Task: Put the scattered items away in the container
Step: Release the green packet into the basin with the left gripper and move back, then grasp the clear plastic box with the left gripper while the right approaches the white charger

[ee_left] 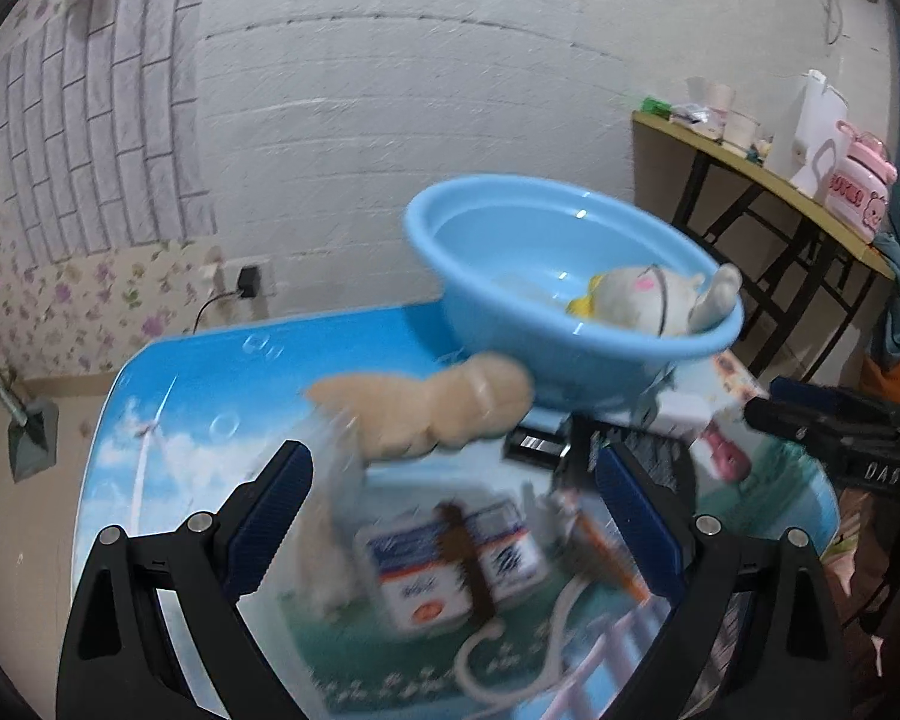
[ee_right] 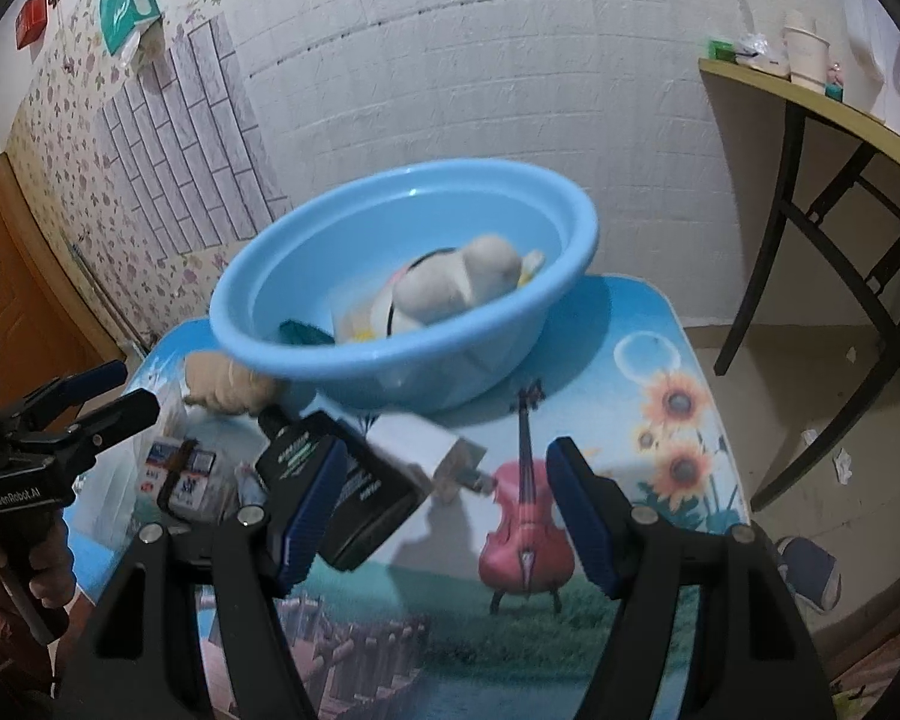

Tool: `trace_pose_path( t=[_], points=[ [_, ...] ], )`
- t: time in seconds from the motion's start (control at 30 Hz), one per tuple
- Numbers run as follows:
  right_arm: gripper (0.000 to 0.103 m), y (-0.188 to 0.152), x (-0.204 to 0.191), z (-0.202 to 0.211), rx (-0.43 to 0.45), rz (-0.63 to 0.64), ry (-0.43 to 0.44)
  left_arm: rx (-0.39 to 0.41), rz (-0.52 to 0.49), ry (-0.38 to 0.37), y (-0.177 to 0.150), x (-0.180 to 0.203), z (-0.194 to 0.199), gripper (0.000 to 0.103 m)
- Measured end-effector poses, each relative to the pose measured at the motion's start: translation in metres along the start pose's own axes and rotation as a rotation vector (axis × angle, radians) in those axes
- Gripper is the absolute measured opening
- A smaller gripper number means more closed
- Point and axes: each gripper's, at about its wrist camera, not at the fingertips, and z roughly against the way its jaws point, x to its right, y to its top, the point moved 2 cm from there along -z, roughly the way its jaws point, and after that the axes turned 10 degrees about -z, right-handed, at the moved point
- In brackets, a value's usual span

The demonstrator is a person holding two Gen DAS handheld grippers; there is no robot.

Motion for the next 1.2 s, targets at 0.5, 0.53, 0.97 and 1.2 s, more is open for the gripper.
trace_pose_path(
  t=[0.5, 0.53, 0.97, 1.2],
  points=[
    [0.070, -0.011, 0.002, -0.002, -0.035, -0.001, -0.030, -0.090, 0.081, 0.108, -0.061, -0.041, 0.013, 0.097],
    [0.070, -0.011, 0.002, -0.002, -0.037, -0.001, -0.032, -0.089, 0.079, 0.111, -0.063, -0.042, 0.015, 0.097],
    [0.070, -0.014, 0.008, -0.009, -0.060, -0.034, -0.032, -0.135, 0.113, 0.170, -0.081, -0.062, 0.022, 0.097],
    [0.070, -0.013, 0.004, -0.016, -0.078, -0.050, -0.015, -0.167, 0.117, 0.172, -0.093, -0.061, 0.015, 0.097]
  ],
)
